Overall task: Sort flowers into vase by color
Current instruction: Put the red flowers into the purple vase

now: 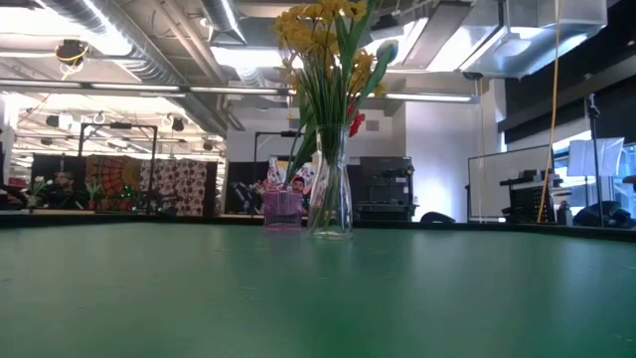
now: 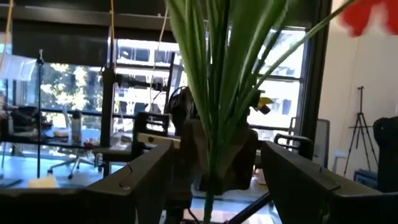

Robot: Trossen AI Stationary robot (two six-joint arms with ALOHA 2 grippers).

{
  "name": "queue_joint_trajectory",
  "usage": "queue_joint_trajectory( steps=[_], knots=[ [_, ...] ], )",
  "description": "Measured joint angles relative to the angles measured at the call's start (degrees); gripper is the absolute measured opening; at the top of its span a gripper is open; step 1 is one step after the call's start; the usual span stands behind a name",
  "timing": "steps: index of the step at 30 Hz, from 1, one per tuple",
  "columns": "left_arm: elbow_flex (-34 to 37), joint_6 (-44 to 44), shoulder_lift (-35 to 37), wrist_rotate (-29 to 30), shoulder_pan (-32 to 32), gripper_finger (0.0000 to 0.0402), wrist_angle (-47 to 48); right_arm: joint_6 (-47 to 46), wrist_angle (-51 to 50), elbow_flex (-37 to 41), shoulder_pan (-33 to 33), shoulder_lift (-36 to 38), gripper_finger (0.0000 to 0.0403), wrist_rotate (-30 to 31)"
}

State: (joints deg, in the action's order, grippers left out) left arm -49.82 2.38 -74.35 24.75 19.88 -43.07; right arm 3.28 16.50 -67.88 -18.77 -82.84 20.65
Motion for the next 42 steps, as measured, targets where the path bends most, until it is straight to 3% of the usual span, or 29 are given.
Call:
queue_joint_trajectory(
  steps=[5,26,32,42],
  knots=[
    [0.0,-0.31,-1.09,0.11,-0.05,0.0238,0.22,-2.32,0.74,0.0,1.71,-0.76,0.0007,-4.1],
    [0.0,-2.26,-1.07,1.27,-2.71,0.0226,0.79,-3.01,3.04,0.02,2.76,-3.25,0.0007,-6.77],
    [0.0,-2.25,-1.07,2.81,-1.8,0.0165,1.45,-3.01,2.71,0.02,2.71,-3.36,0.0007,-6.69],
    [0.0,-2.21,-1.07,6.11,0.71,0.0013,1.78,-2.76,2.17,0.02,2.73,-3.36,0.0008,-6.29]
  ],
)
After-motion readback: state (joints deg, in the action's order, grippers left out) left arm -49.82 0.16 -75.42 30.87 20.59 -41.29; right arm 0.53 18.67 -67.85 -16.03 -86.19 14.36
